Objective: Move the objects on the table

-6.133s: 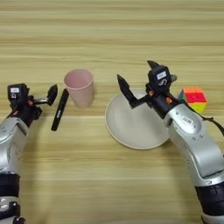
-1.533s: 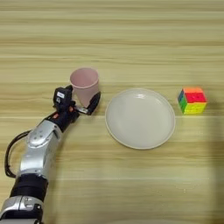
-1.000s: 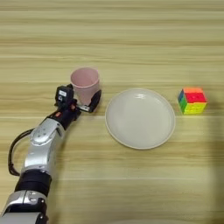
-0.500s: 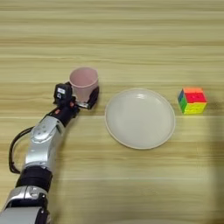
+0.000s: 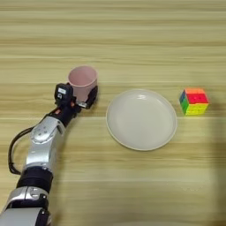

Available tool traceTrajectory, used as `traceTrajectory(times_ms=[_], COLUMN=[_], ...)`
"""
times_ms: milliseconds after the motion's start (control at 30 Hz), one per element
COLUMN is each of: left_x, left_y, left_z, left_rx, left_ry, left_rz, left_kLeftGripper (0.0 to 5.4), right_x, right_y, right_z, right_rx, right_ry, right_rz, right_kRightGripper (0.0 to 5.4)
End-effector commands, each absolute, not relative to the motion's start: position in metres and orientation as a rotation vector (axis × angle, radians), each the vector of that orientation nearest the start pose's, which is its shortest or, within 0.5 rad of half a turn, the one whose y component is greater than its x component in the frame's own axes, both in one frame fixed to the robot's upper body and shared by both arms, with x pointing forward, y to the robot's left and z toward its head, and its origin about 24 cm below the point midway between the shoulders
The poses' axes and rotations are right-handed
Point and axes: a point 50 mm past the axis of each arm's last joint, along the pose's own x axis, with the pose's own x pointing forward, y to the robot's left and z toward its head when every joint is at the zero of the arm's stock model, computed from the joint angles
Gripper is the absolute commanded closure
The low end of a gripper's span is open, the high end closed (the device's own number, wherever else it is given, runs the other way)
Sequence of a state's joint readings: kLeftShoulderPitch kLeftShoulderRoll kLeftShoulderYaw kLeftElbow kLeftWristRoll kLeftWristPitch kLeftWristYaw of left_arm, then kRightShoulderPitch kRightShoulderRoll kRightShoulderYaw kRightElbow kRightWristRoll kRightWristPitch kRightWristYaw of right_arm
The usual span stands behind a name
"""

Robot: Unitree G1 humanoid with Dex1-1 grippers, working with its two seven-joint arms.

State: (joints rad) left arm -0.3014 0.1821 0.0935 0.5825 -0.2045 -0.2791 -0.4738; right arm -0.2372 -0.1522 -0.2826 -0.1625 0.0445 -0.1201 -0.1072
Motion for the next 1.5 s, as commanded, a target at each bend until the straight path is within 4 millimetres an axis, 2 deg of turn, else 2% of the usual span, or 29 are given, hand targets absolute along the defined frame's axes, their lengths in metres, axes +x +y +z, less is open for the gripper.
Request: traceTrajectory(times_ms=[33,367,533,900,1067,1500], left_x=[0.299,0.285,0.276,0.264,0.264,0.263], left_y=[0.183,0.167,0.156,0.117,0.099,0.074], left_z=[0.032,0.058,0.064,0.062,0.054,0.045], left_rx=[-0.019,-0.011,-0.047,-0.088,-0.105,-0.128], left_ry=[-0.054,-0.15,-0.154,-0.122,-0.083,-0.044], left_rz=[-0.365,-0.422,-0.483,-0.634,-0.698,-0.78], left_kLeftGripper=[1.12,1.12,1.12,1.12,1.12,1.12], right_x=[0.269,0.27,0.272,0.273,0.273,0.273], right_y=[-0.227,-0.225,-0.223,-0.221,-0.221,-0.222], right_z=[0.162,0.16,0.16,0.16,0.16,0.16], right_rx=[-0.073,-0.071,-0.067,-0.061,-0.059,-0.062], right_ry=[-0.549,-0.543,-0.541,-0.54,-0.541,-0.538], right_rz=[-0.318,-0.311,-0.304,-0.301,-0.303,-0.306], right_kRightGripper=[0.0,0.0,0.0,0.0,0.0,0.0])
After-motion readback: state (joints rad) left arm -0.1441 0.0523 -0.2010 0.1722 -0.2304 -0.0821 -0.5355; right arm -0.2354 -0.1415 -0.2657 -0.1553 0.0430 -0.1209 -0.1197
